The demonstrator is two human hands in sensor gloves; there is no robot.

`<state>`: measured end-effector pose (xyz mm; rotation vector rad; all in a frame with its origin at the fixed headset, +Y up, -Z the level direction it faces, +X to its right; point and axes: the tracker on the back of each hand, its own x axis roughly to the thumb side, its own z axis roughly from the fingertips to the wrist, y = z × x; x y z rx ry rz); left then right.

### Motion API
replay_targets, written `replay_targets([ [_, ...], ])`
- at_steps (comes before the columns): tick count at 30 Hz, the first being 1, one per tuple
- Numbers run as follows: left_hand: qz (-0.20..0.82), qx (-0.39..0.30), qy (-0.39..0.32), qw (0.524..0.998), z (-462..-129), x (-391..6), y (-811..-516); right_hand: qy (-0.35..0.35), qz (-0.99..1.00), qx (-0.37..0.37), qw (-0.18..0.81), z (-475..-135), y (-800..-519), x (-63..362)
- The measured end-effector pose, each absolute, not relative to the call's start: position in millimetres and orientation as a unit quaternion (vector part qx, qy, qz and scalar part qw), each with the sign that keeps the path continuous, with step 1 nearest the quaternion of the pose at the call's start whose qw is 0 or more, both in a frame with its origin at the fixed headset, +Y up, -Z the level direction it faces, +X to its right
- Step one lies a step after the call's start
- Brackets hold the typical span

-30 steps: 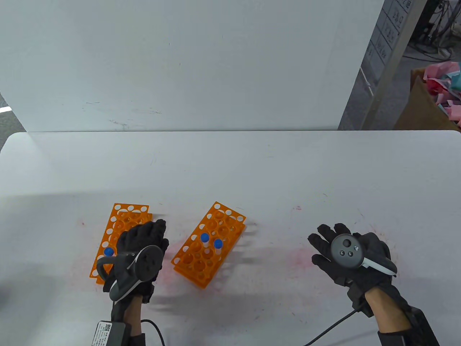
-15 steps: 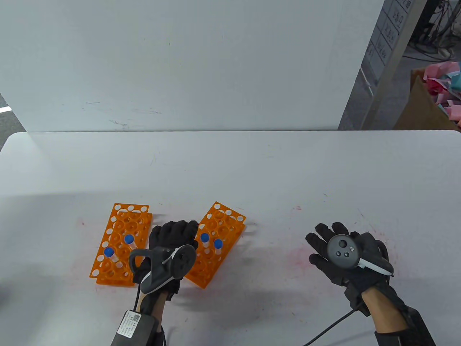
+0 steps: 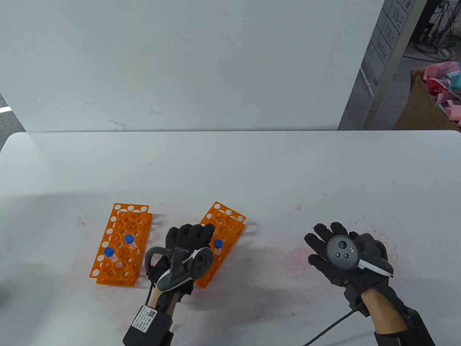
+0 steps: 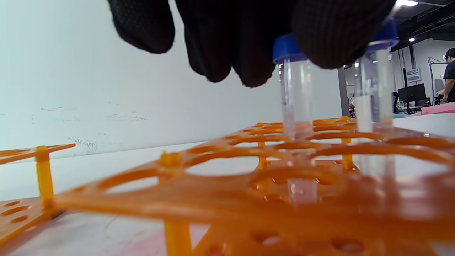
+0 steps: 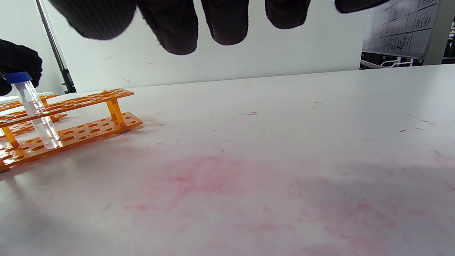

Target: Transfer 4 test tubes between racks (Left hand only)

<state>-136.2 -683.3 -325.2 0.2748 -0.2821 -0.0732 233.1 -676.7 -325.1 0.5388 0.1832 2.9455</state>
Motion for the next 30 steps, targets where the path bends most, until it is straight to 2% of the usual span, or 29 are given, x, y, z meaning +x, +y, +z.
replay_targets([
  [18,-0.051,0.165,-0.127,0.977,-325.0,-130.7,-687.4,0.072,0.978,0.184,0.072,-324.9,-681.0,226.8],
  [30,0.016,0.223,-0.113,0.968,-314.3,-149.0,-662.4,0.068,0.977,0.189,0.071,-323.8,-680.3,226.1],
])
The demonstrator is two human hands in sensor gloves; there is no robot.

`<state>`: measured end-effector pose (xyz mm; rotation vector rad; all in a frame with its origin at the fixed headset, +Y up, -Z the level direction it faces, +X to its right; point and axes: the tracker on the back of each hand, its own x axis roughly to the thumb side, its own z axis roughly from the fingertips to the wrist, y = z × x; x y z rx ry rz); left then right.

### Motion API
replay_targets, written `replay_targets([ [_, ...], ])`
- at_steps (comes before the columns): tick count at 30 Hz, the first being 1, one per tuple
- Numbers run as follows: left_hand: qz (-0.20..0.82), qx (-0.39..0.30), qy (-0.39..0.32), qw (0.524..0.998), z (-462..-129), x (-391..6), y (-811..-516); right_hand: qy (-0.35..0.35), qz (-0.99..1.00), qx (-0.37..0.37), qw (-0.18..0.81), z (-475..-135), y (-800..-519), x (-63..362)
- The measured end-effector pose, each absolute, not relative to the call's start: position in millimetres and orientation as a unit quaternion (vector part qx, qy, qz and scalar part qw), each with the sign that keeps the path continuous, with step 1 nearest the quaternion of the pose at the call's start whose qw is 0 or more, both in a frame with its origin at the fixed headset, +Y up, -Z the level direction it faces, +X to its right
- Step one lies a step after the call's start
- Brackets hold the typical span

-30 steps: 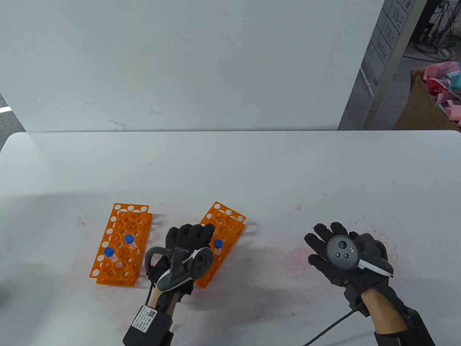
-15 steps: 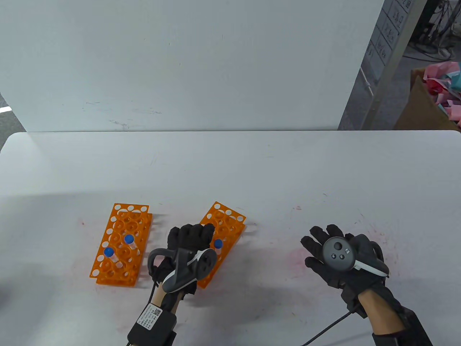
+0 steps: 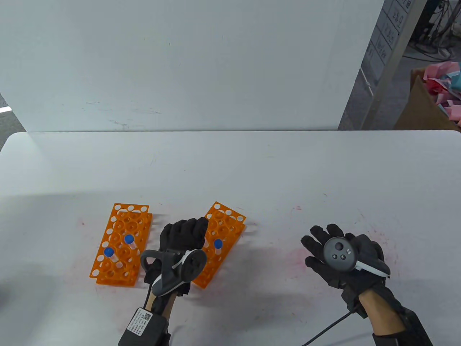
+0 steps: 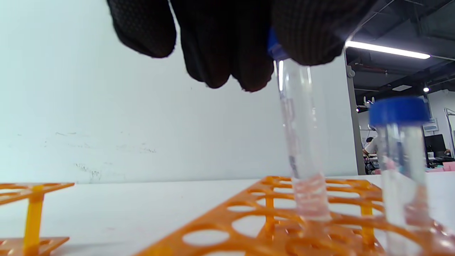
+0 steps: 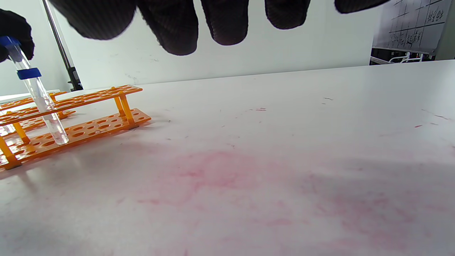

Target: Transfer 4 test tubes between racks (Left hand only)

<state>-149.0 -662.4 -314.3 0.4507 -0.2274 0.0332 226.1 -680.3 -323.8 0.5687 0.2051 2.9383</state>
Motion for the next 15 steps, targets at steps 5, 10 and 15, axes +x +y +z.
replay_targets([
  [5,0.031,0.241,-0.101,0.965,-307.4,-159.6,-653.7,0.067,0.977,0.190,0.071,-323.4,-680.3,225.7],
  [10,0.033,0.253,-0.078,0.964,-299.2,-175.5,-646.4,0.066,0.977,0.191,0.072,-323.0,-680.4,225.7],
  [15,0.047,0.257,-0.051,0.964,-292.4,-194.3,-641.1,0.067,0.976,0.193,0.071,-323.0,-680.7,225.2],
])
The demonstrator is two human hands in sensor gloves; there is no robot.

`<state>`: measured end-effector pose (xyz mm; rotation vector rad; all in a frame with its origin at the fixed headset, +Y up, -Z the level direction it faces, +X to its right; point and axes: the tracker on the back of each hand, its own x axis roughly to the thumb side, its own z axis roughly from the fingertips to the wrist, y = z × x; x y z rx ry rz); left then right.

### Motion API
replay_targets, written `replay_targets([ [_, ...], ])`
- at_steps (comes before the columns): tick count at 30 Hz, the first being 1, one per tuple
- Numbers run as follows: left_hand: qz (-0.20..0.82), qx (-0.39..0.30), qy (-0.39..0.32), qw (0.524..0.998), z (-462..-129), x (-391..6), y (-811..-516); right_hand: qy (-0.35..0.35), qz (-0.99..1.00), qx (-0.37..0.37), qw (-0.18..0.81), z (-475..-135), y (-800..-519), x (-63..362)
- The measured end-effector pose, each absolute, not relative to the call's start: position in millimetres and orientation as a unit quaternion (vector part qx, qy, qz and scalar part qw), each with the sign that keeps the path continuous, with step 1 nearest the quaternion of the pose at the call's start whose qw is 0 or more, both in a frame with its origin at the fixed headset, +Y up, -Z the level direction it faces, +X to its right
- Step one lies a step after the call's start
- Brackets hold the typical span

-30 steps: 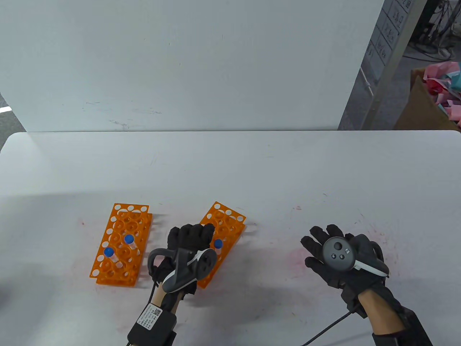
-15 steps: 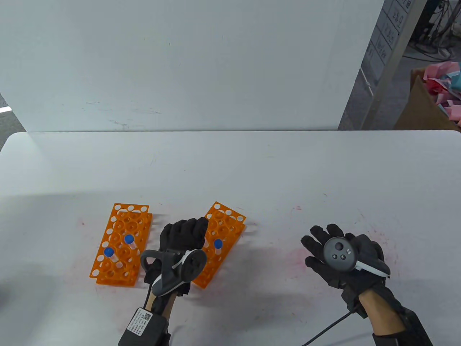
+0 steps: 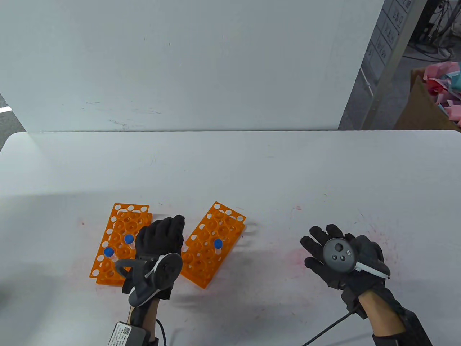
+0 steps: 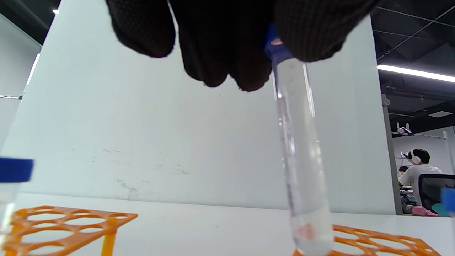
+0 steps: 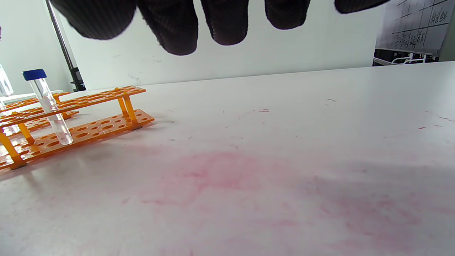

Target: Transfer 4 test tubes between racks (Left hand only)

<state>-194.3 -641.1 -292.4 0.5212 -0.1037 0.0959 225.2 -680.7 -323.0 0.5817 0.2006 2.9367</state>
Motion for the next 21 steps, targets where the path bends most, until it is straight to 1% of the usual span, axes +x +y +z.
replay_targets([
  [7,0.046,0.275,-0.019,0.960,-284.3,-217.4,-633.3,0.068,0.976,0.195,0.069,-322.6,-680.7,224.4],
  [21,0.083,0.300,0.050,0.949,-267.2,-270.7,-622.2,0.069,0.975,0.199,0.070,-320.9,-680.8,222.7],
])
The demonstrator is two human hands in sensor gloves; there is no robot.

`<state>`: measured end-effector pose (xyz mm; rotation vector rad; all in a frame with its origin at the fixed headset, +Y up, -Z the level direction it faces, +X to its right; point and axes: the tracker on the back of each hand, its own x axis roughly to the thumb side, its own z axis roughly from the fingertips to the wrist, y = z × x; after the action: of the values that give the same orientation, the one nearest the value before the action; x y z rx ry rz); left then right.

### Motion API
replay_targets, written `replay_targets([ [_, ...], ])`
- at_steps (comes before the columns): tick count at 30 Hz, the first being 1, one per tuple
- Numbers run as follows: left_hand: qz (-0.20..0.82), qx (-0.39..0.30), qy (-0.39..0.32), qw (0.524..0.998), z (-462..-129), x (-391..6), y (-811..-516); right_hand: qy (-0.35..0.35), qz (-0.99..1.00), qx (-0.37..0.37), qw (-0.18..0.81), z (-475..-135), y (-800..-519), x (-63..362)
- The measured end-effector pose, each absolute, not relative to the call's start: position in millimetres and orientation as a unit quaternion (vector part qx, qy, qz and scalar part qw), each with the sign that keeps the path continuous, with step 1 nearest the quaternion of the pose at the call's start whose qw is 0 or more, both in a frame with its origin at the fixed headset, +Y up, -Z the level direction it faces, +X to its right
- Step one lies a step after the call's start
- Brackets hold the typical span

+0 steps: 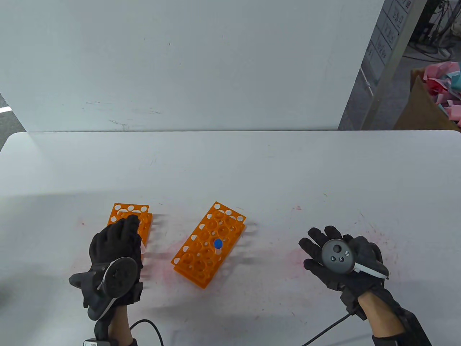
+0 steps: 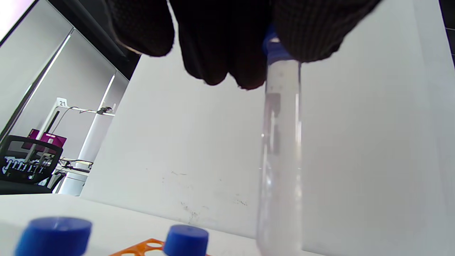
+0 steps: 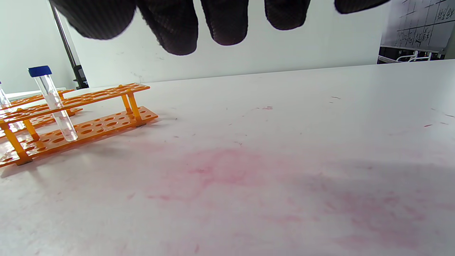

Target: Transfer 4 test tubes between racks (Left hand only)

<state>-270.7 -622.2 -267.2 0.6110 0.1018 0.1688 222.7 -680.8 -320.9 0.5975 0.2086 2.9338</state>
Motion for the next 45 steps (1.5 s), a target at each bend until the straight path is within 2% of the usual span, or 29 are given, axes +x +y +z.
replay_targets([
  [8,0.085,0.298,0.080,0.947,-261.6,-290.7,-622.3,0.071,0.975,0.197,0.071,-320.6,-680.5,222.9],
  [21,0.071,0.152,0.076,0.983,-268.7,-302.2,-627.0,0.072,0.975,0.197,0.070,-320.2,-680.1,222.9],
  [26,0.087,0.121,0.074,0.986,-269.9,-306.0,-628.8,0.072,0.975,0.197,0.070,-320.0,-679.9,222.6],
  [39,0.060,-0.004,0.101,0.993,-279.6,-308.0,-639.4,0.079,0.975,0.197,0.069,-319.7,-680.6,221.8],
  [45,0.044,-0.037,0.111,0.992,-283.8,-306.8,-644.9,0.079,0.974,0.199,0.069,-319.3,-680.5,221.5],
])
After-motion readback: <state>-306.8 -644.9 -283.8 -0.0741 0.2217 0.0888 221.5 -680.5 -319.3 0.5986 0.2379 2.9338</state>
